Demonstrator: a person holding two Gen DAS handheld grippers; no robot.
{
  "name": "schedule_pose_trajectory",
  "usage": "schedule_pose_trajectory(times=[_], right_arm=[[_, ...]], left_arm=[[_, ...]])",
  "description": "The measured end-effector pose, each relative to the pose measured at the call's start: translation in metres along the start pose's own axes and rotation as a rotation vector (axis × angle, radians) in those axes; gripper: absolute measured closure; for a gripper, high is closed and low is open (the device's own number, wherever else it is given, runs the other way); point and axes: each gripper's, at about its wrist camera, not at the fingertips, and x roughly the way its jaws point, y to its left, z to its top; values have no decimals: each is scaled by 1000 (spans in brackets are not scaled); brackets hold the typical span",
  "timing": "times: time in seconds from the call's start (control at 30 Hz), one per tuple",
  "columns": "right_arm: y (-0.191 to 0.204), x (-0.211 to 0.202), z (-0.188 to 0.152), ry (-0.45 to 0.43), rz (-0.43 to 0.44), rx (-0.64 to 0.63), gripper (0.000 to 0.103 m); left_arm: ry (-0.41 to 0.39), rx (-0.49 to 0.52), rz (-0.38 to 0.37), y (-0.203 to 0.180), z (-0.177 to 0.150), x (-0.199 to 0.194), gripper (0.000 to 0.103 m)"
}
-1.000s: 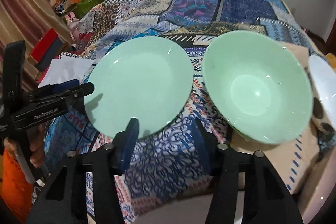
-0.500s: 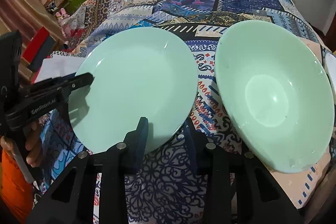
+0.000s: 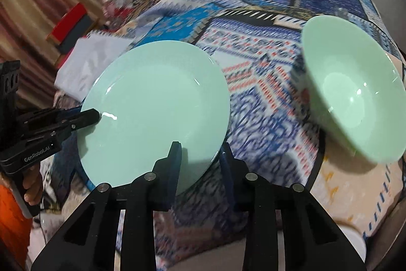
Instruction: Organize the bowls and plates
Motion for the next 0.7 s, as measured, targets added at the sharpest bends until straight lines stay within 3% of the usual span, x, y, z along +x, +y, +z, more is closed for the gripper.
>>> schedule_pose_trajectory(times=[0.3,0.7], right_arm=[[25,4,-20,59,36,-101,77],[24,29,6,48,37,-74,76]], left_arm=[[34,-63,14,3,-66,-35,81],[36,-107,21,7,-68,-27,77]])
